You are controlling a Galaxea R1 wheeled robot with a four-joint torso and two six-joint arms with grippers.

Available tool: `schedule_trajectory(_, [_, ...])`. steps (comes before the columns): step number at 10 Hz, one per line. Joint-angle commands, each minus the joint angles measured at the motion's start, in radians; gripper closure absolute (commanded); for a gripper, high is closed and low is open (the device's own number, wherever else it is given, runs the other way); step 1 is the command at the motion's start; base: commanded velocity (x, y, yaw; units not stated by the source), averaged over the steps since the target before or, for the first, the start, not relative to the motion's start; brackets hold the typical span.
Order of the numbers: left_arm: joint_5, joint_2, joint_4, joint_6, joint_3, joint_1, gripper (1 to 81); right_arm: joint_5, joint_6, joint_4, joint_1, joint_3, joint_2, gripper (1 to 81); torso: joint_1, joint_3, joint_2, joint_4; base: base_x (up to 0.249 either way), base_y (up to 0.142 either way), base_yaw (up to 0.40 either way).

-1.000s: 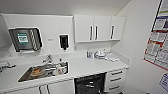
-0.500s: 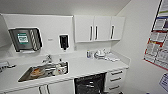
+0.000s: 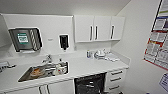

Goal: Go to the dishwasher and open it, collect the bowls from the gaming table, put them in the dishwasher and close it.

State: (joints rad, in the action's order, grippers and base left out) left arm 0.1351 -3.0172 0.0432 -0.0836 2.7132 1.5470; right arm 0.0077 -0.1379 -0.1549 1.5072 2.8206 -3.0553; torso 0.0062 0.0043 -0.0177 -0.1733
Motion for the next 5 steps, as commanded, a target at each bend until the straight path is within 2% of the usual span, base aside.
schedule_trajectory(1, [-0.048,0.000,-0.005,-0.001,0.000,-0.044,1.0,-0.049,0.004,0.011,-0.054,-0.004,-0.002,1.0,0.000,0.000,0.000,0.000,0.000,0.000,0.000])
schedule_trajectory(5, [-0.057,-0.002,-0.008,0.002,0.000,-0.044,1.0,-0.049,0.006,0.011,-0.057,-0.004,-0.007,1.0,0.000,0.000,0.000,0.000,0.000,0.000,0.000])
